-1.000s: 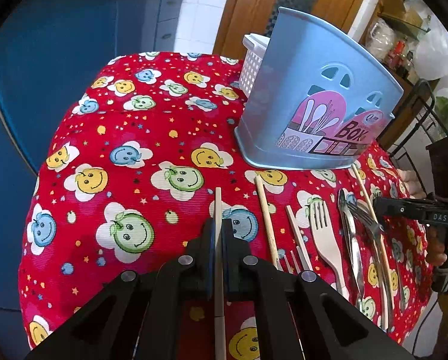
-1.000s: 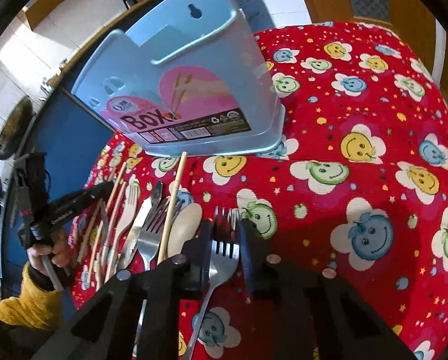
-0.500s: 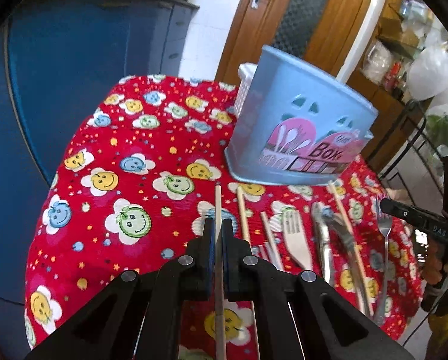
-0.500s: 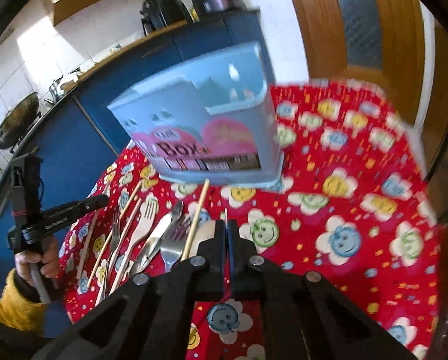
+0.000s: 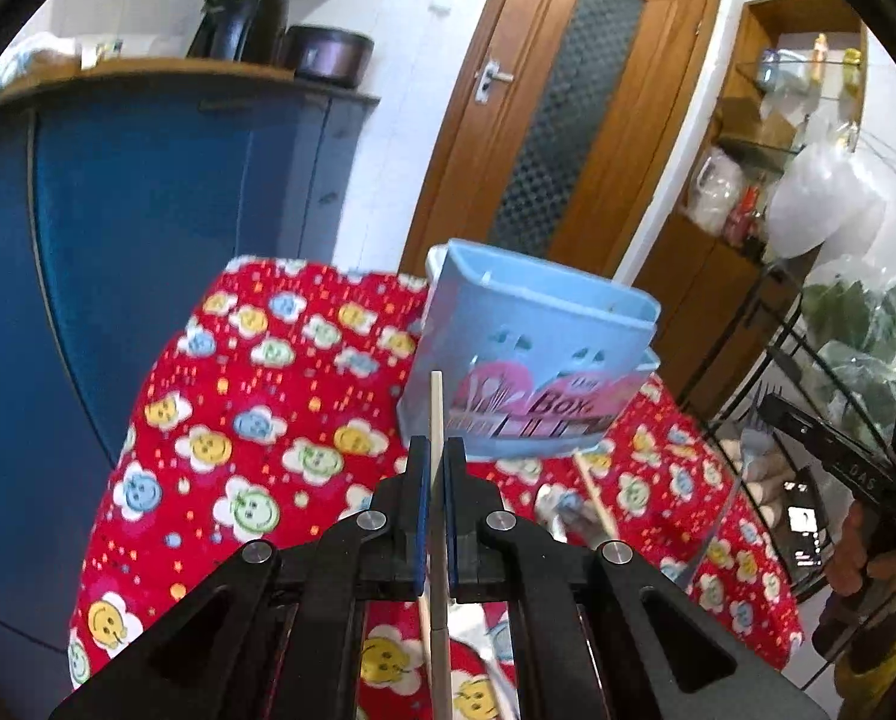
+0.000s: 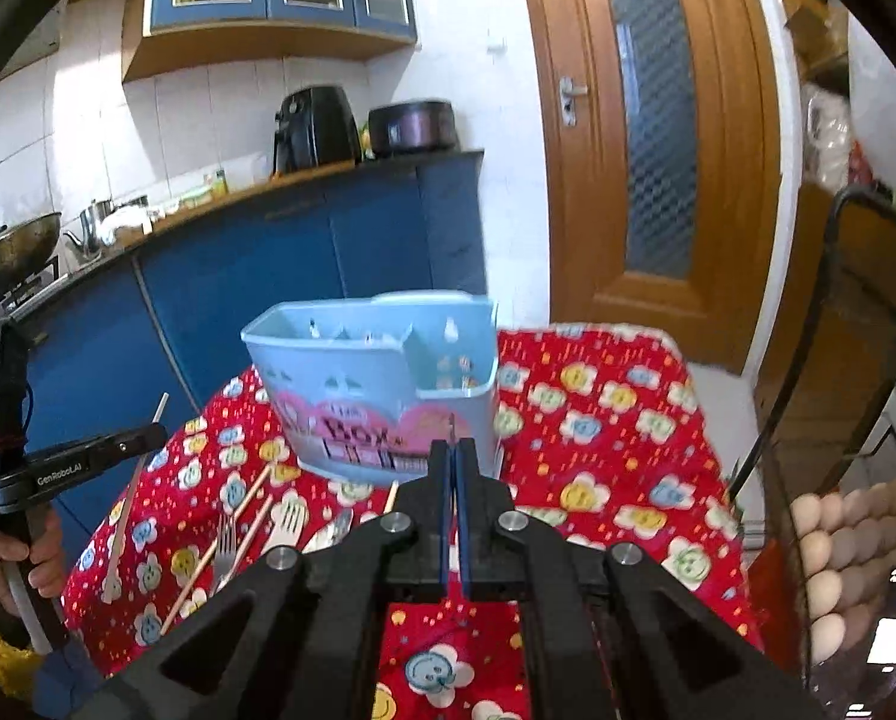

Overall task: Organize utensils
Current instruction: 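Carry the chopstick and fork up over the blue utensil holder with both tools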

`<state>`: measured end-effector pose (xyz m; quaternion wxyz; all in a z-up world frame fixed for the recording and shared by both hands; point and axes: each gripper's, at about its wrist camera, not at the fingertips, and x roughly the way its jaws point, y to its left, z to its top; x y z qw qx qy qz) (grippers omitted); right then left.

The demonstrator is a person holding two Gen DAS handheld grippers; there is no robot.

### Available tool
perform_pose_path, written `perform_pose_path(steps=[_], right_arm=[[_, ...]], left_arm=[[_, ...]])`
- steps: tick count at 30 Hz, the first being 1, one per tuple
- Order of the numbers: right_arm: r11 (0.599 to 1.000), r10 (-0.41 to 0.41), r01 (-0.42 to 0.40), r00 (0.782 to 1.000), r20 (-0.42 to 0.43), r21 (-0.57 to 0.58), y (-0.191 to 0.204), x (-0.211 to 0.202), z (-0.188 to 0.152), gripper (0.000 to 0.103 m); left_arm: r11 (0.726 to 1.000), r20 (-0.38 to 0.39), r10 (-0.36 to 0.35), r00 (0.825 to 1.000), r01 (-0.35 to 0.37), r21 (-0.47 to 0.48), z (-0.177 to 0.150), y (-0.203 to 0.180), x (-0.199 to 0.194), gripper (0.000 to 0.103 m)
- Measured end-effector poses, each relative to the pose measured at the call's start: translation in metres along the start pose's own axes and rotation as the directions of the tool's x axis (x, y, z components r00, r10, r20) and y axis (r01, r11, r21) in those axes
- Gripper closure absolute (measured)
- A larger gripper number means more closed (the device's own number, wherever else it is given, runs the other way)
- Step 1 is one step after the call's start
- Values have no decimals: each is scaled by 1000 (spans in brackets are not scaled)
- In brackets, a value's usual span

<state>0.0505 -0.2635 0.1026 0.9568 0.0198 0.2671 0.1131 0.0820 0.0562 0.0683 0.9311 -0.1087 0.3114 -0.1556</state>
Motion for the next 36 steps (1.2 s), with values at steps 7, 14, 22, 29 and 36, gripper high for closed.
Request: perform_pose_path(steps=[7, 14, 22, 29, 36], right_arm=[[1000, -6, 7, 999, 48, -28, 4, -9, 19, 100], [997, -19, 25, 996, 86, -68, 5, -16, 44, 100], [989, -55, 75, 986, 155, -124, 10, -18, 83, 100], [984, -90, 115, 980, 180, -137, 8, 1, 114, 100], [974, -132, 166, 968, 212, -153, 4, 27, 135, 100]], left_arm=[[999, 44, -42, 998, 41, 24, 20, -17, -7, 99], [996, 99, -62, 993, 55, 65, 49, -39, -8, 99], [994, 167, -85, 982, 73, 80, 101, -57, -1, 99], [997, 218, -57, 974, 43, 68, 145, -68, 31, 99], [995, 361, 72, 930, -94, 44, 171, -65, 58, 99]])
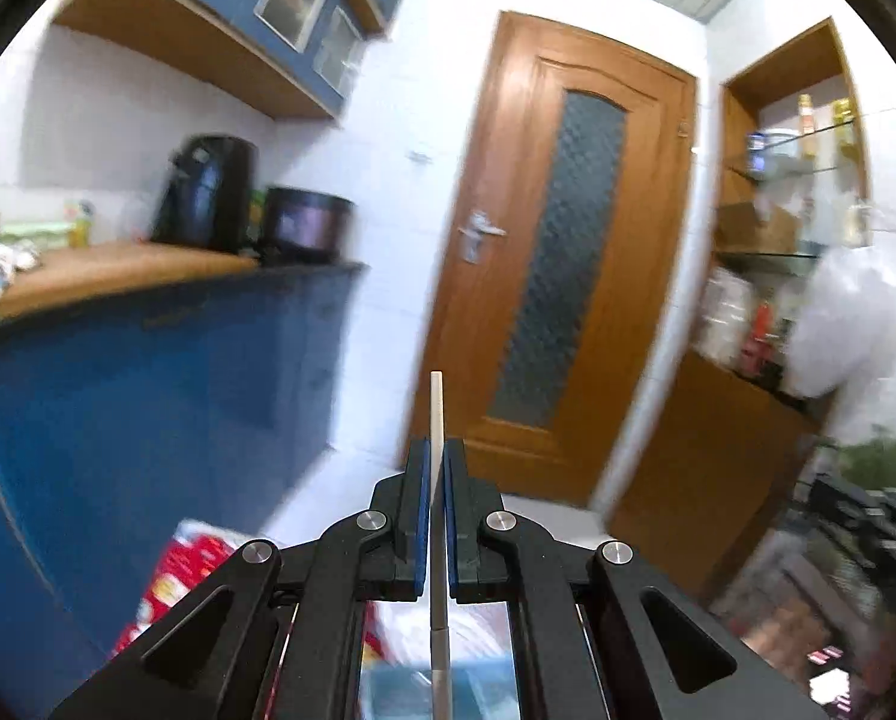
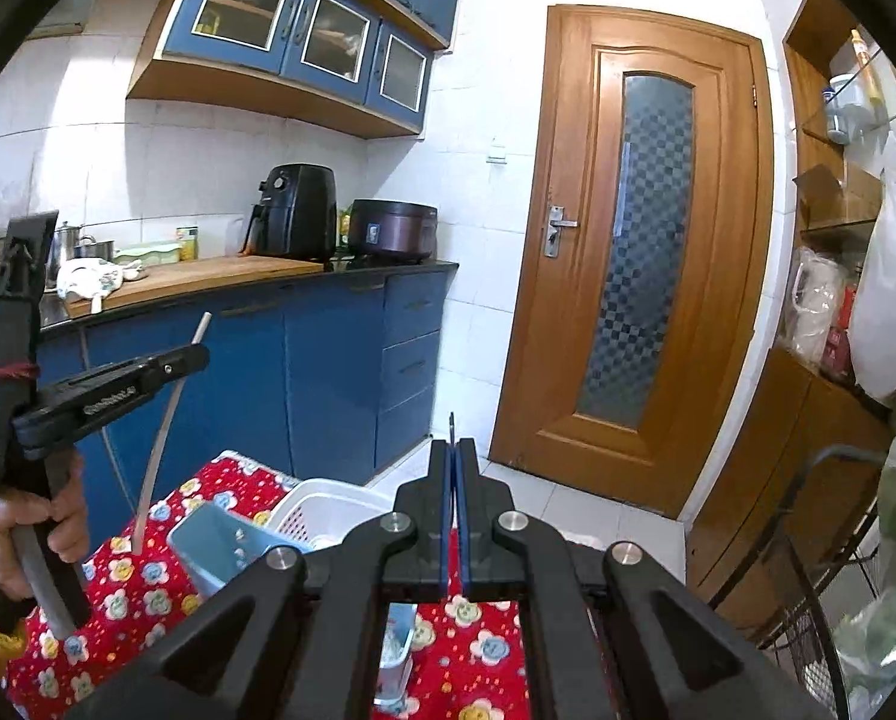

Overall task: Organize utensils
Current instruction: 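Carry the chopstick and fork up over the blue utensil holder with both tools, then lower the chopstick and fork into the holder and open both tools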

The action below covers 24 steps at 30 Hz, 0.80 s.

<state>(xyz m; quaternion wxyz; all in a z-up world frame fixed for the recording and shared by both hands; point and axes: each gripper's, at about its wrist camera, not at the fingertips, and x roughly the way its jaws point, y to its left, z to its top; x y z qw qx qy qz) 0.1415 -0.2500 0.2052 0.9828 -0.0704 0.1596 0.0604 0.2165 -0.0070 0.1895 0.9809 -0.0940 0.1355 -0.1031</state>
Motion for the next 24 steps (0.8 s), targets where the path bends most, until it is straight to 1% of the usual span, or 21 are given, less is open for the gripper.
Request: perform_pose_path(steps=[1, 3, 6, 11, 16, 19, 21, 24], right_arm=[[1000, -6, 6, 1000, 3, -1, 0, 4, 0, 100], [1000, -15, 15, 1000, 6, 1, -1, 15, 1, 100], [1000, -10, 10, 1000, -2, 3, 0, 29, -3, 100], [1000, -5, 5, 1000, -25, -16, 7, 49, -15, 100], [1000, 3, -4, 998, -63, -19, 12, 65, -31, 100], [1000, 13, -14, 997, -81, -9, 14, 70, -41, 100], [1000, 21, -21, 995, -96, 2, 13, 74, -44, 100], [999, 38, -36, 993, -114, 24, 14, 76, -52, 100]], left_arm=[[1000, 9, 18, 1000, -18, 1, -1, 1, 8, 99], [999, 13, 31, 999, -31, -12, -3, 3, 23, 99], [999, 34, 44, 998, -44, -9, -9, 4, 35, 99], [994, 65, 87, 994, -91, 60, -29, -1, 42, 99], [988, 45, 109, 993, -113, 107, -43, -4, 47, 99], [982, 62, 126, 990, -134, 132, -51, -8, 45, 99], [980, 66, 135, 989, -143, 138, -56, -9, 45, 99], [982, 67, 130, 989, -138, 127, -65, -7, 42, 99]])
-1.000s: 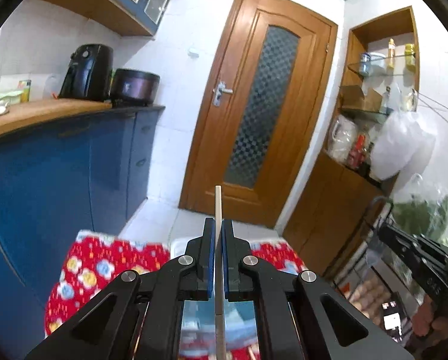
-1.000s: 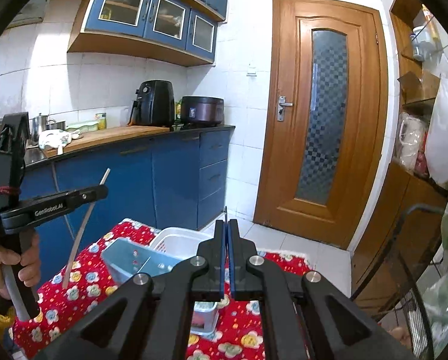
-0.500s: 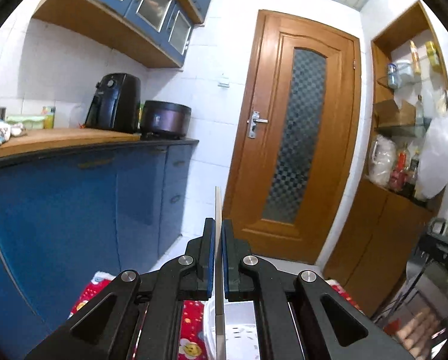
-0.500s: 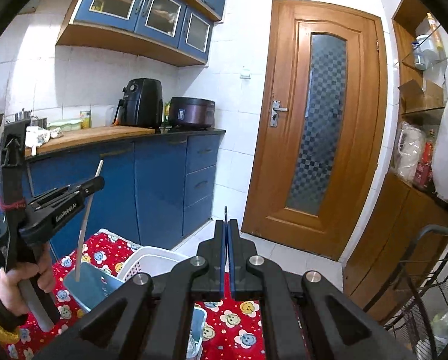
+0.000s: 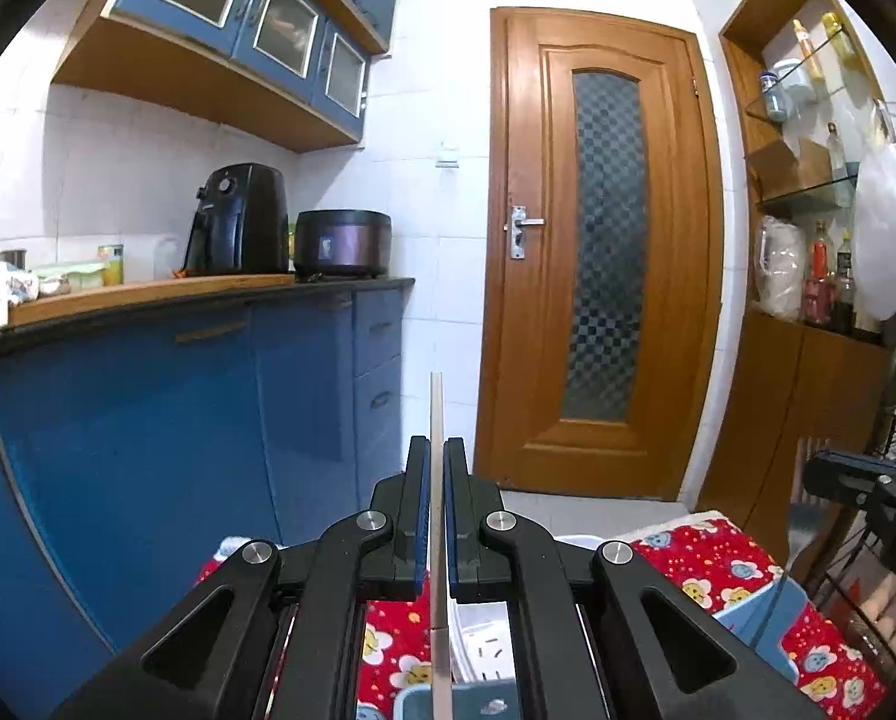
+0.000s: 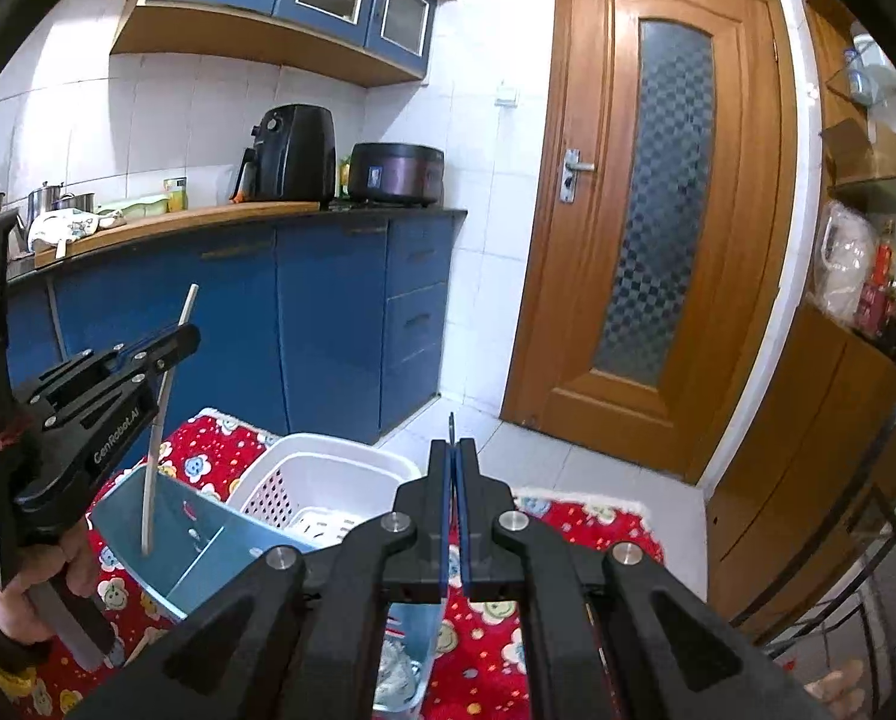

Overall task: Organize utensils
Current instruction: 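Lower the chopstick and fork into the holder and open both tools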

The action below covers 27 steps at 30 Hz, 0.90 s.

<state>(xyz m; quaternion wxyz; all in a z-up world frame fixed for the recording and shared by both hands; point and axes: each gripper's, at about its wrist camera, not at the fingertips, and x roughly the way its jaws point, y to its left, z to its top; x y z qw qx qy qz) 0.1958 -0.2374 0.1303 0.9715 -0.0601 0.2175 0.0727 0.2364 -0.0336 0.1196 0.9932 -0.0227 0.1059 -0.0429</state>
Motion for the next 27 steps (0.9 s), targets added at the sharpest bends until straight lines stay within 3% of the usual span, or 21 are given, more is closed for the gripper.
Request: perform_pose_path(steps=[14, 20, 27], right_arm=[[998, 54, -52, 998, -34, 44, 1, 0, -12, 98], [993, 84, -81, 996, -31, 83, 1, -6, -13, 83], [987, 106, -103, 994, -18, 120, -3, -15, -9, 71]], left_arm=[[1000, -40, -7, 999, 7, 12, -18, 7, -6, 98], [999, -71, -32, 997, 34, 24, -18, 5, -14, 97], [998, -108, -63, 992, 66, 24, -14, 6, -23, 79]])
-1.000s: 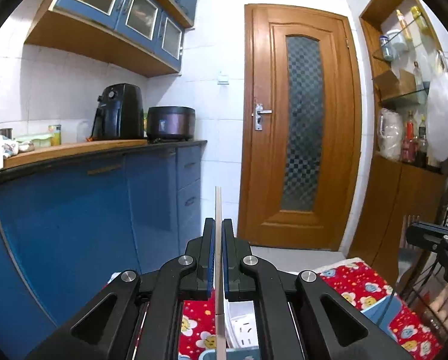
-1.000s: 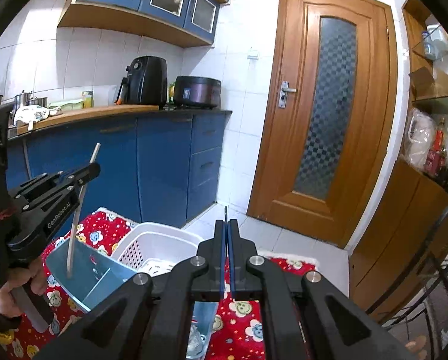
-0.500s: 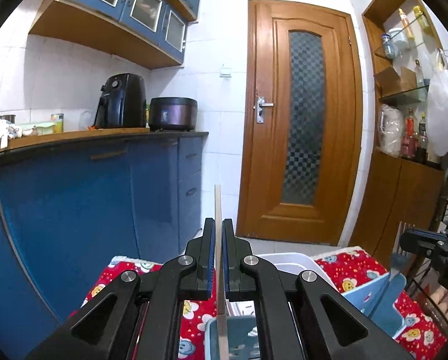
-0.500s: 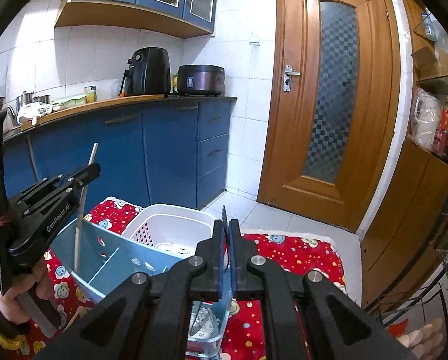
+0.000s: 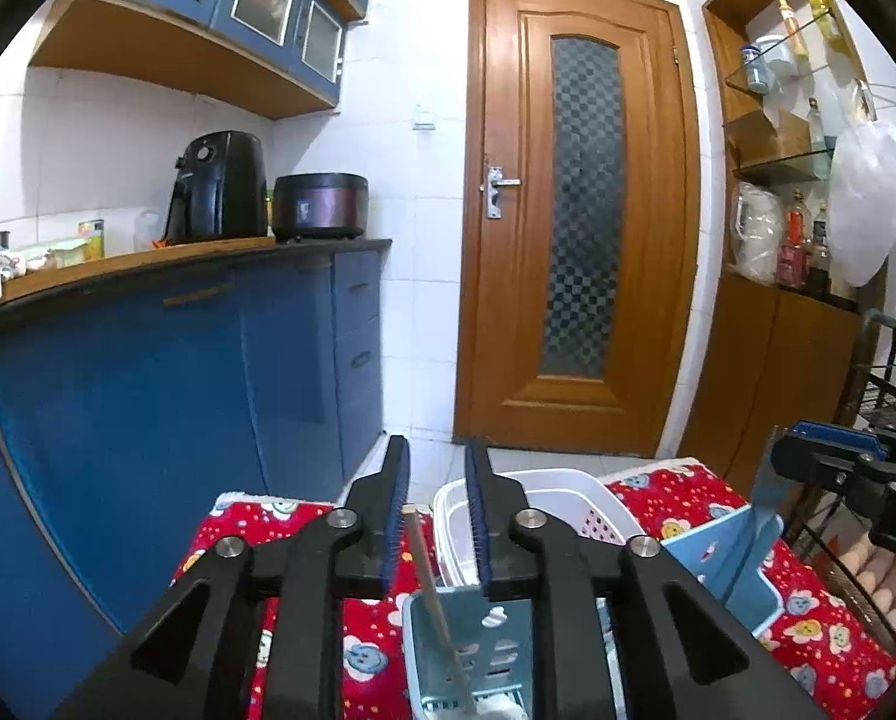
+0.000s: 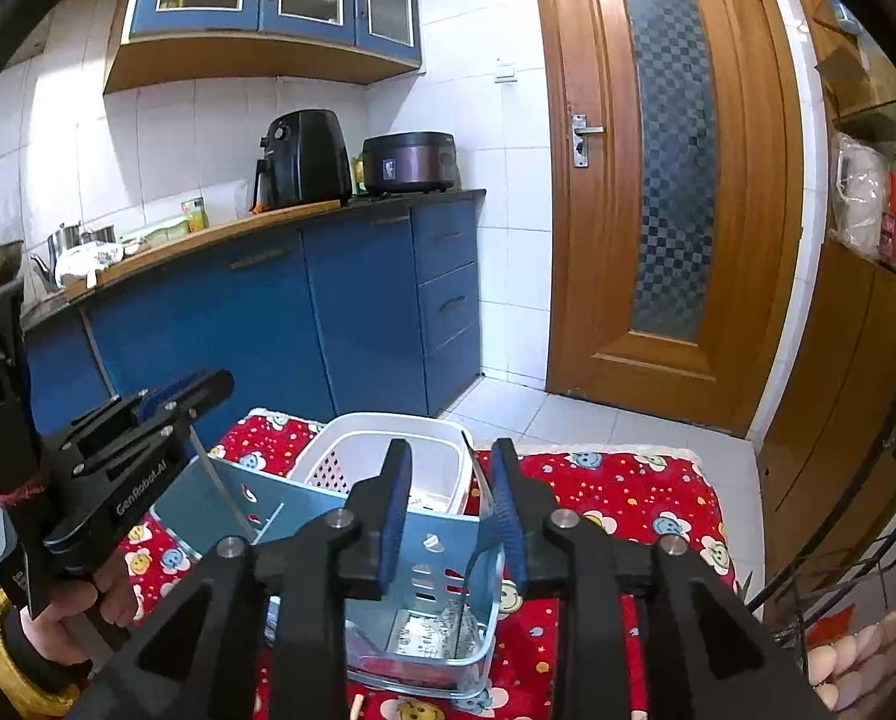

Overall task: Organize utensils
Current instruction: 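Lower the chopstick and fork into the holder and open both tools, then move both tools back to the utensils and close the right tool on a wooden chopstick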

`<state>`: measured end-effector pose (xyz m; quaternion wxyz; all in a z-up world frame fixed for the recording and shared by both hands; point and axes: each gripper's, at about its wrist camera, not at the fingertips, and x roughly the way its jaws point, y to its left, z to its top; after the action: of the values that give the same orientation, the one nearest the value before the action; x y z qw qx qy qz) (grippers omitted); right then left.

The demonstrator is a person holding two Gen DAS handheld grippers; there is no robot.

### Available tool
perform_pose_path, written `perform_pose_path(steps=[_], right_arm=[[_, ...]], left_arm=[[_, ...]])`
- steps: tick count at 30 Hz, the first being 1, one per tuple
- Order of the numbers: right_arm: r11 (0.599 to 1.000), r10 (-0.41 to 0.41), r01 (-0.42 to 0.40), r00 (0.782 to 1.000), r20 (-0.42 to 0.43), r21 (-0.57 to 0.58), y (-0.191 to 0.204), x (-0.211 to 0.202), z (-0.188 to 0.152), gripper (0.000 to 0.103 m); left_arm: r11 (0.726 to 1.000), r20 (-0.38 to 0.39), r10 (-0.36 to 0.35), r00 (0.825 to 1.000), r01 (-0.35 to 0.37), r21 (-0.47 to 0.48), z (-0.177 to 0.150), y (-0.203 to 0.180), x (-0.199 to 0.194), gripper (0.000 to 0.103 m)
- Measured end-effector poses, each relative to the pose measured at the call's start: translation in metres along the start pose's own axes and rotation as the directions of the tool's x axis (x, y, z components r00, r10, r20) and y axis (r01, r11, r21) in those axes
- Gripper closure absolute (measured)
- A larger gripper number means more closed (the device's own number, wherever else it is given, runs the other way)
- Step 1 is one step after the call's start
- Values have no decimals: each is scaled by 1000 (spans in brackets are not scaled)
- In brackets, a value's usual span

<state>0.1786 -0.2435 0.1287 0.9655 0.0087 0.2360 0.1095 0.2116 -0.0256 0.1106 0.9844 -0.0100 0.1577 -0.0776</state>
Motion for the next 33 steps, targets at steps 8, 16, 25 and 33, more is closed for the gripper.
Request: perform_pose_path(steps=[8, 16, 25, 33], right_arm=[[1000, -10, 11, 998, 65, -5, 7, -26, 4, 64], [1000, -14, 12, 995, 99, 20, 12, -50, 2, 64], [1000, -12, 12, 997, 76, 2, 20, -74, -14, 64], [999, 7, -8, 1000, 22, 34, 24, -90, -33, 64]], left_arm=[[999, 10, -31, 999, 30, 27, 10, -2, -30, 73], [999, 11, -31, 999, 31, 19, 14, 3, -70, 73], [998, -28, -70, 997, 70, 8, 3, 14, -104, 73], [997, -111, -81, 991, 80, -9, -11, 25, -119, 73]])
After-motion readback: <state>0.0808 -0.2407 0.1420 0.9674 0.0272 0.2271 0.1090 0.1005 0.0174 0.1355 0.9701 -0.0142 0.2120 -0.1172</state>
